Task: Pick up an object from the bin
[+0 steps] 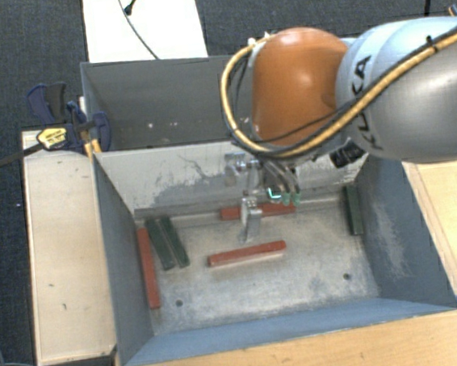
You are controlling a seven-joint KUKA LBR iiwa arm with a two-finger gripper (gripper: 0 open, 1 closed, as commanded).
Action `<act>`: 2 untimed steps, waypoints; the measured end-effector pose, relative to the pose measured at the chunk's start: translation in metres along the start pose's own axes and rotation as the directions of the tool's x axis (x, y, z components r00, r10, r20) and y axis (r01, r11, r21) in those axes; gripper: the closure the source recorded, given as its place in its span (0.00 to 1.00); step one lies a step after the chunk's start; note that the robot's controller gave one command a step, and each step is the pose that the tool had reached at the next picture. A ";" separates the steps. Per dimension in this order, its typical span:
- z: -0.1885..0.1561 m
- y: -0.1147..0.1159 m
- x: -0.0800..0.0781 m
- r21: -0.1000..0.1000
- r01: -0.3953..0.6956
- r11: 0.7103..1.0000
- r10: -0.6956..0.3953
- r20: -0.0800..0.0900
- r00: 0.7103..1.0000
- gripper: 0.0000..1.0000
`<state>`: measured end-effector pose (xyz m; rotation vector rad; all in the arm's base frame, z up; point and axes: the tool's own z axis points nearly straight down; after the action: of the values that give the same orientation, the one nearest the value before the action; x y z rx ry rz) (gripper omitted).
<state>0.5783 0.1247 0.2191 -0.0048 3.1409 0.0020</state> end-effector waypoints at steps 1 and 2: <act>0.100 -0.030 0.024 0.003 -0.098 0.995 0.098 -0.008 0.995 0.00; 0.150 -0.035 0.019 0.002 -0.306 0.952 0.306 -0.002 0.952 0.00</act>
Offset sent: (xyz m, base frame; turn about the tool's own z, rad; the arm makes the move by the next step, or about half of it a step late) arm -0.0215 -0.0280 -0.0960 0.0991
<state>0.5594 0.0898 0.0688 0.4818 3.1062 -0.0010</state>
